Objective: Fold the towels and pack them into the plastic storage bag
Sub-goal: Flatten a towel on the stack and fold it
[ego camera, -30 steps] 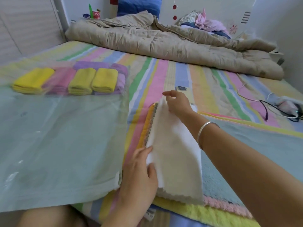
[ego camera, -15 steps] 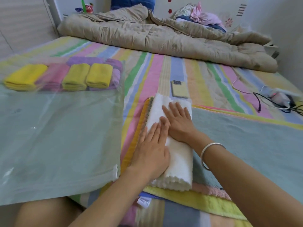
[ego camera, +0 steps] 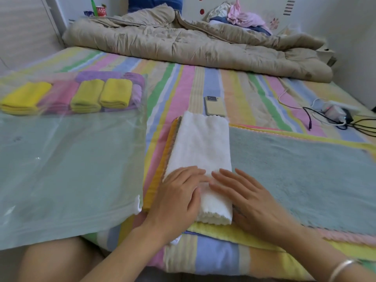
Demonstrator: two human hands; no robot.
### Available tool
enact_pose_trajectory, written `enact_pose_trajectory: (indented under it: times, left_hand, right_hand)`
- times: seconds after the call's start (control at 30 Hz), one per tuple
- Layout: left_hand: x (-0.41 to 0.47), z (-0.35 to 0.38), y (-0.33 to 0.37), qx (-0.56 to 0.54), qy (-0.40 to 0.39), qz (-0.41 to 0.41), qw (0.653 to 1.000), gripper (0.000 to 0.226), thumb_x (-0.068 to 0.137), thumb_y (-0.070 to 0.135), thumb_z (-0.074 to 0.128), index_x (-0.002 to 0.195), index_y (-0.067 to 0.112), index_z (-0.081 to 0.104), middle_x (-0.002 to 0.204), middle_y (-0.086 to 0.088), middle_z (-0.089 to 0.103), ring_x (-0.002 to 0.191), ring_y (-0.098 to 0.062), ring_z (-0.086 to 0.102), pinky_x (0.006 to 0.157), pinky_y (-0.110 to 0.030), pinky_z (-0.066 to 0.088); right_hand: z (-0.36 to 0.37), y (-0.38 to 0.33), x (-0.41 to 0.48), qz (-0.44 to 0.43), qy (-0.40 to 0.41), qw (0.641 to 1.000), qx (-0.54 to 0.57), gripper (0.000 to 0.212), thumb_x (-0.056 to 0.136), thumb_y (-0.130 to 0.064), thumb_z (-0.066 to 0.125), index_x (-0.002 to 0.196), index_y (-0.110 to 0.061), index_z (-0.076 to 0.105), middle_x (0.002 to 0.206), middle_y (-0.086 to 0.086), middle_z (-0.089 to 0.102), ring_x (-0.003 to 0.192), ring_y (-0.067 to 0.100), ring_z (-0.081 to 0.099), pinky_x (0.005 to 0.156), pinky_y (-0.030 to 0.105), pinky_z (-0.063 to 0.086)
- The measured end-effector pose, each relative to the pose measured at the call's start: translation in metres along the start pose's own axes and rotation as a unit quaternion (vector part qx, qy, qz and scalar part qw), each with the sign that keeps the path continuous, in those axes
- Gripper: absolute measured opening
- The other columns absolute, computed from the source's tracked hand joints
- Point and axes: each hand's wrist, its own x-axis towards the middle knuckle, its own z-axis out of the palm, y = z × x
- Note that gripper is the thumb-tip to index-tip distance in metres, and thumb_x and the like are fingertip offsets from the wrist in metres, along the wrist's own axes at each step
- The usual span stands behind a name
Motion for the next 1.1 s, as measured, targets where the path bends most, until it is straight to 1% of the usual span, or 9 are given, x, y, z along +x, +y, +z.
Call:
enact_pose_trajectory:
  times: [0.1, 0.2, 0.33, 0.47, 0.57, 0.67, 0.8, 0.9, 1.1]
  left_hand:
    - [-0.01, -0.007, 0.008, -0.039, -0.023, -0.027, 0.999, 0.041, 0.094, 0.049, 0.044, 0.126, 0.029, 0.057, 0.125, 0.022, 0.057, 0.125, 0.004, 0.045, 0.112, -0.029, 0.031]
    - [-0.016, -0.012, 0.009, -0.008, -0.081, -0.028, 0.996, 0.079, 0.071, 0.078, 0.053, 0.137, 0.036, 0.04, 0.134, 0.034, 0.04, 0.132, 0.018, 0.025, 0.117, -0.016, 0.011]
    - [-0.019, -0.011, 0.003, 0.123, -0.06, 0.028, 0.99, 0.076, 0.07, 0.04, 0.071, 0.139, 0.022, 0.044, 0.135, 0.009, 0.054, 0.13, -0.009, 0.046, 0.115, -0.031, 0.026]
    - [-0.016, -0.025, 0.008, 0.002, 0.07, -0.033, 0.997, 0.055, 0.065, 0.017, 0.062, 0.12, 0.022, 0.06, 0.12, 0.009, 0.063, 0.114, -0.009, 0.055, 0.097, -0.024, 0.044]
    - [-0.017, -0.04, 0.019, -0.101, 0.078, -0.048, 0.991, 0.051, 0.066, 0.022, 0.056, 0.116, 0.028, 0.066, 0.12, 0.017, 0.063, 0.12, -0.005, 0.055, 0.085, -0.019, 0.051]
    - [-0.018, -0.045, 0.029, -0.189, 0.049, -0.056, 0.979, 0.038, 0.071, 0.034, 0.063, 0.108, 0.028, 0.069, 0.106, 0.015, 0.07, 0.112, -0.002, 0.061, 0.07, -0.01, 0.05]
    - [-0.004, -0.026, 0.027, -0.192, 0.034, -0.182, 0.964, 0.041, 0.085, 0.06, 0.057, 0.066, 0.024, 0.057, 0.057, 0.01, 0.057, 0.051, 0.002, 0.048, 0.052, -0.017, 0.037]
    - [0.003, -0.008, 0.016, -0.128, 0.004, -0.3, 0.945, 0.047, 0.09, 0.045, 0.06, 0.058, 0.015, 0.045, 0.063, -0.012, 0.059, 0.051, 0.008, 0.042, 0.051, -0.02, 0.031]
    - [0.006, -0.006, 0.019, -0.05, -0.015, -0.353, 0.934, 0.041, 0.086, 0.038, 0.062, 0.059, 0.016, 0.04, 0.052, -0.002, 0.043, 0.056, -0.011, 0.035, 0.052, -0.034, 0.033]
  right_hand:
    - [0.005, -0.008, 0.003, -0.026, 0.031, 0.999, 0.011, 0.064, 0.084, -0.023, 0.071, 0.142, -0.015, 0.045, 0.15, 0.0, 0.042, 0.141, 0.014, 0.034, 0.112, 0.042, 0.034]
    - [0.001, -0.02, 0.012, 0.016, 0.074, 0.994, 0.073, 0.048, 0.095, -0.048, 0.052, 0.131, -0.017, 0.056, 0.139, -0.003, 0.054, 0.134, 0.005, 0.041, 0.112, 0.031, 0.035]
    - [-0.006, -0.017, 0.015, 0.103, 0.107, 0.973, 0.176, 0.034, 0.097, -0.036, 0.045, 0.124, -0.024, 0.062, 0.132, -0.01, 0.059, 0.128, 0.002, 0.044, 0.105, 0.029, 0.042]
    - [-0.029, -0.005, 0.007, 0.156, 0.107, 0.952, 0.239, 0.036, 0.096, -0.024, 0.046, 0.129, -0.032, 0.058, 0.128, -0.02, 0.06, 0.13, 0.006, 0.049, 0.096, 0.031, 0.048]
    - [-0.054, -0.01, -0.004, 0.147, 0.119, 0.933, 0.305, 0.022, 0.096, -0.033, 0.044, 0.103, -0.034, 0.065, 0.096, -0.015, 0.068, 0.09, 0.012, 0.067, 0.071, 0.035, 0.051]
    - [-0.064, -0.022, -0.016, 0.192, 0.126, 0.885, 0.405, 0.027, 0.089, -0.041, 0.049, 0.09, -0.023, 0.068, 0.087, 0.002, 0.069, 0.084, 0.025, 0.066, 0.07, 0.04, 0.049]
    - [-0.048, -0.027, -0.007, 0.384, 0.119, 0.795, 0.454, 0.022, 0.084, -0.038, 0.057, 0.085, -0.021, 0.07, 0.084, 0.009, 0.068, 0.077, 0.02, 0.062, 0.063, 0.033, 0.052]
    - [-0.038, -0.028, 0.006, 0.516, 0.046, 0.69, 0.506, 0.015, 0.094, -0.024, 0.056, 0.088, -0.025, 0.07, 0.091, 0.005, 0.07, 0.084, 0.023, 0.066, 0.063, 0.047, 0.06]
    - [-0.035, -0.019, 0.004, 0.559, -0.012, 0.636, 0.532, 0.016, 0.093, -0.018, 0.053, 0.097, -0.022, 0.069, 0.091, 0.005, 0.068, 0.078, 0.022, 0.064, 0.063, 0.036, 0.059]
